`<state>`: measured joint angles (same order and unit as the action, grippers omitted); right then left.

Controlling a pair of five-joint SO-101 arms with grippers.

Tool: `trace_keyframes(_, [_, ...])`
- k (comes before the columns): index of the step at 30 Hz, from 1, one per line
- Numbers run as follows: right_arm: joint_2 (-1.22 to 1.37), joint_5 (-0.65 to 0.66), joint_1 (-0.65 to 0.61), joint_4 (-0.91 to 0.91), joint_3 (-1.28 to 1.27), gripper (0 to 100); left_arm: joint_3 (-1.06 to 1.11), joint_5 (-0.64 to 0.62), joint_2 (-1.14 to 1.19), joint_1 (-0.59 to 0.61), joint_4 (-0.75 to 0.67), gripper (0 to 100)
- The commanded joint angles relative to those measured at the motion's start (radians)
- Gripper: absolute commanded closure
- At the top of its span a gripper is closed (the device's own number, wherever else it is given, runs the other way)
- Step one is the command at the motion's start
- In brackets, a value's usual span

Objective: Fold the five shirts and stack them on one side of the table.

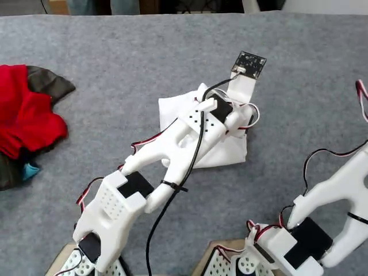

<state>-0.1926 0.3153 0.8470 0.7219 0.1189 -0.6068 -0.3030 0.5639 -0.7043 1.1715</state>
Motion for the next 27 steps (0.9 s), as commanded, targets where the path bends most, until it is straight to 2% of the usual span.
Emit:
trace_keyframes(1, [-0.012,0.008,0.005,0.002,0.054,98.4,-0.054,-0.009,-0.014,-0.004,-0.015,94])
trace_keyframes(3, [-0.012,0.008,0.003,0.002,0.056,98.4,-0.056,-0.028,-0.015,0.002,0.005,86])
trace_keyframes(6, [-0.012,0.055,-0.017,0.008,0.056,98.3,-0.114,-0.127,-0.017,0.031,0.084,75])
trace_keyframes(8, [-0.012,0.126,-0.049,0.048,0.062,98.3,-0.182,-0.152,-0.015,0.059,0.158,73])
trace_keyframes(13, [-0.012,0.219,-0.18,0.133,0.062,98.3,-0.398,-0.15,-0.015,0.208,0.35,79])
trace_keyframes(17, [-0.004,0.262,-0.377,0.308,0.061,98.3,-0.552,-0.135,-0.006,0.383,0.493,96])
trace_keyframes(18, [-0.002,0.278,-0.431,0.361,0.054,98.3,-0.564,-0.101,-0.006,0.42,0.526,98])
trace_keyframes(20, [-0.002,0.304,-0.539,0.47,0.044,98.3,-0.561,-0.035,-0.006,0.486,0.588,96])
trace_keyframes(22, [-0.002,0.315,-0.641,0.534,0.024,98.3,-0.512,0.012,-0.015,0.552,0.591,97])
trace_keyframes(27, [0.012,0.319,-0.89,0.575,-0.116,98.3,-0.32,0.084,-0.055,0.665,0.591,97])
